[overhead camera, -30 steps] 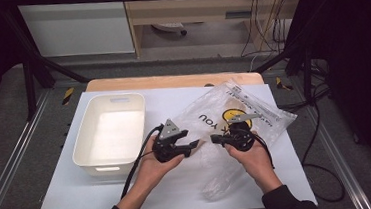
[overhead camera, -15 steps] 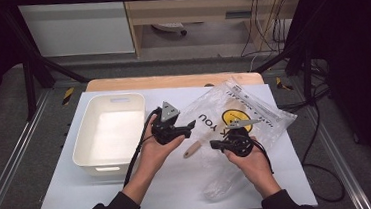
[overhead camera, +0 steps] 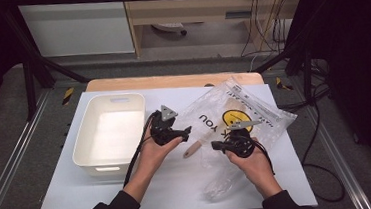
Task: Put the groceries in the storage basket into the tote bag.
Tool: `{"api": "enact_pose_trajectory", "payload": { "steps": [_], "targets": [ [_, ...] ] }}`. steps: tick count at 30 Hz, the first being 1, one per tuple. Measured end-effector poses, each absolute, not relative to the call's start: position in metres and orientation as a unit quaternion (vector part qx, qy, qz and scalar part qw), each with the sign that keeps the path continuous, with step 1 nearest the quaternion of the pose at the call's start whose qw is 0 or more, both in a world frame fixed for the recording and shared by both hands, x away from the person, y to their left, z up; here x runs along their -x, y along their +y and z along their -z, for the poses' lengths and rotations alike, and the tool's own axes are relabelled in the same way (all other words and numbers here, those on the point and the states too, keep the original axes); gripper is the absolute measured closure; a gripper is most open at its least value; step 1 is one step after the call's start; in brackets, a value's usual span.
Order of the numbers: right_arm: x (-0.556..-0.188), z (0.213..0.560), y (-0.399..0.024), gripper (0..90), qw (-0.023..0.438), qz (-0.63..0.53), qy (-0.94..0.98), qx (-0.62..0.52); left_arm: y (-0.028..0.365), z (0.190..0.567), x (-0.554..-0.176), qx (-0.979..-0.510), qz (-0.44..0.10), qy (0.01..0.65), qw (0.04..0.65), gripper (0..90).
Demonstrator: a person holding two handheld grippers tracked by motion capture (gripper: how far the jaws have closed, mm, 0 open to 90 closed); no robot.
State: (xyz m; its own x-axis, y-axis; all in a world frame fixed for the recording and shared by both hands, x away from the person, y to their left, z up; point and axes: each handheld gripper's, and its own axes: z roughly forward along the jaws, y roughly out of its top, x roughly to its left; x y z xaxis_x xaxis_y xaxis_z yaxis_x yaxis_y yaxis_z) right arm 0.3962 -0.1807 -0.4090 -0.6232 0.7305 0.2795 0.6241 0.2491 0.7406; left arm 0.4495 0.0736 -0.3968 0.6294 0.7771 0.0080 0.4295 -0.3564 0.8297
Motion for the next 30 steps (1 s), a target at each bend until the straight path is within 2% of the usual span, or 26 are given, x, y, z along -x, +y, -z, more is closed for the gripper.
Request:
{"api": "enact_pose_trajectory", "payload": {
  "steps": [9, 10, 16, 21, 27, 30],
  "targets": [
    [-0.398, 0.411, -0.178, 90.0, 0.069, -0.433, 0.791, -0.426, 0.076, 0.407, -0.453, -0.8, -0.194, 0.39, 0.413, 14.2],
    [-0.398, 0.412, -0.178, 84.5, 0.07, -0.432, 0.791, -0.427, 0.075, 0.409, -0.454, -0.801, -0.194, 0.39, 0.411, 14.4],
    [-0.395, 0.41, -0.178, 66.6, 0.083, -0.437, 0.79, -0.422, 0.075, 0.416, -0.457, -0.802, -0.186, 0.397, 0.406, 13.1],
    [-0.388, 0.41, -0.182, 47.6, 0.093, -0.442, 0.787, -0.419, 0.076, 0.425, -0.461, -0.803, -0.191, 0.402, 0.396, 12.4],
    [-0.378, 0.411, -0.191, 34.8, 0.101, -0.449, 0.783, -0.42, 0.076, 0.433, -0.464, -0.805, -0.196, 0.407, 0.384, 12.1],
    [-0.373, 0.411, -0.192, 26.7, 0.125, -0.442, 0.785, -0.416, 0.078, 0.437, -0.466, -0.806, -0.186, 0.415, 0.38, 12.0]
  ]
}}
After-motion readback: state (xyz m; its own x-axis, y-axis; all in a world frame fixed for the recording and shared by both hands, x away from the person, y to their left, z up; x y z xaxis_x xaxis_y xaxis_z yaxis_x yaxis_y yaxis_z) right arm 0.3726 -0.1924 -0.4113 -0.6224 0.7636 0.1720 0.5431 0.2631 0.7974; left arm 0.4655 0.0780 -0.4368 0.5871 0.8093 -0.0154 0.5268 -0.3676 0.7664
